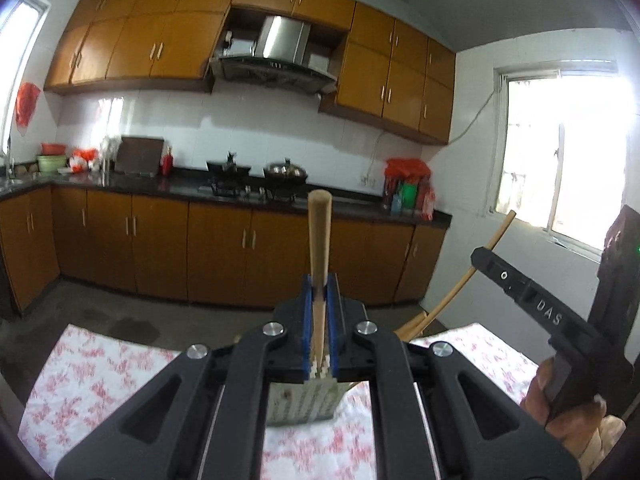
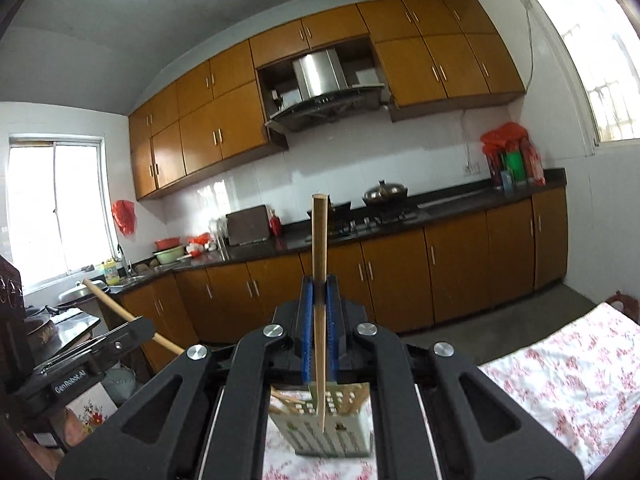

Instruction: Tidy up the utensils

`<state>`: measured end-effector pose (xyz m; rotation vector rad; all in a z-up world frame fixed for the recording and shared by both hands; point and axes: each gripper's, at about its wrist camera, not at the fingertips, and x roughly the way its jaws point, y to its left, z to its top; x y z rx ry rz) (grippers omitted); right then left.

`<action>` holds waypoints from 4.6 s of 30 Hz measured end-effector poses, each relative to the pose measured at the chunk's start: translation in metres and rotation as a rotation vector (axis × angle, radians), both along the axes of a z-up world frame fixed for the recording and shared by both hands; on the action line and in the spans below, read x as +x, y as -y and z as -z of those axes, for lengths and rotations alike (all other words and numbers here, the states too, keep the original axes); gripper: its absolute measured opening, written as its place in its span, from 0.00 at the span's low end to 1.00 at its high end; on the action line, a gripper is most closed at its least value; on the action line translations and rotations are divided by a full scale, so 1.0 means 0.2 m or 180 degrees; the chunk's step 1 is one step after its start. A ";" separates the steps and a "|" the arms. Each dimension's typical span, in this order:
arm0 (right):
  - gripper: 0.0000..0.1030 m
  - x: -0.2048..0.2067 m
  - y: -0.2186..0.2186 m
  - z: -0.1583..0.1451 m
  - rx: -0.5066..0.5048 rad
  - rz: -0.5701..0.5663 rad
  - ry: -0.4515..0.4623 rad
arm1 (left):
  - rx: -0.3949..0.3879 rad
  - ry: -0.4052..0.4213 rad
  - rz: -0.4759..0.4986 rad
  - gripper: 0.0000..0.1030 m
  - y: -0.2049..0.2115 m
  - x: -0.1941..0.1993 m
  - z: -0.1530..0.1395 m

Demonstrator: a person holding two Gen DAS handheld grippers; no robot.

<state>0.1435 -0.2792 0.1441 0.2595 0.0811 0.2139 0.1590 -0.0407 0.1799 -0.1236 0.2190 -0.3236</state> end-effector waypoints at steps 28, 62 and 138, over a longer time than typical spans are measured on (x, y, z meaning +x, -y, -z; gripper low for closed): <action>0.07 0.20 -0.06 0.09 -0.0099 0.0164 0.0093 | -0.0023 0.0777 -0.0535 0.08 0.11 0.25 -0.09; 0.98 -0.15 -0.04 0.20 -0.0414 0.0247 -0.0207 | 0.0202 0.0213 -0.0827 0.96 -0.30 -0.10 0.30; 0.98 -0.57 -0.20 0.77 -0.0674 0.0366 -0.0943 | 0.0584 -0.0566 -0.0701 0.96 -0.16 -0.61 0.87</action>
